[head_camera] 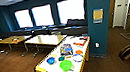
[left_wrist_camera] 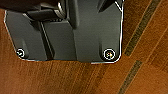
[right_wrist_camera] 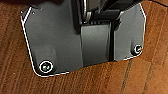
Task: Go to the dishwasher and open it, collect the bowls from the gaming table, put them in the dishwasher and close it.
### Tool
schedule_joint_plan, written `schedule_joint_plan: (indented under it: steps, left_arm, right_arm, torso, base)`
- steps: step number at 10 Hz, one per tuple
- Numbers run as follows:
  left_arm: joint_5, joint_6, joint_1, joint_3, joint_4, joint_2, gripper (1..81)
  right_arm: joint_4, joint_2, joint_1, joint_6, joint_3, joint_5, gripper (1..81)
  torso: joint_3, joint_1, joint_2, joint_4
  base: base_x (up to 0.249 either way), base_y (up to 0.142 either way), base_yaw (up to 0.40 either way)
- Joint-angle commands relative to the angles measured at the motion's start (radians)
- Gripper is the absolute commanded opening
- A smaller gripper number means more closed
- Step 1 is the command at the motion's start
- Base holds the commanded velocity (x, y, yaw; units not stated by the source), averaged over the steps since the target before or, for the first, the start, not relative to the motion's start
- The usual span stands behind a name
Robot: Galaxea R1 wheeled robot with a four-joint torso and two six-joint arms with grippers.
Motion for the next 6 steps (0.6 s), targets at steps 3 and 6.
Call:
schedule_joint_plan:
  steps: [3, 6]
  left_arm:
    - [0.042, 0.008, -0.044, 0.000, 0.008, -0.003, 81.1]
    - [0.042, 0.008, -0.046, 0.000, 0.008, -0.003, 81.1]
  right_arm:
    - [0.000, 0.001, 0.054, -0.002, 0.004, -0.062, 81.1]
    - [0.000, 0.001, 0.054, -0.002, 0.001, -0.062, 81.1]
  torso:
    - [0.000, 0.000, 0.000, 0.000]
    - [0.000, -0.001, 0.000, 0.000]
  base:
    - [0.134, 0.081, 0.000]
    - [0.127, 0.111, 0.000]
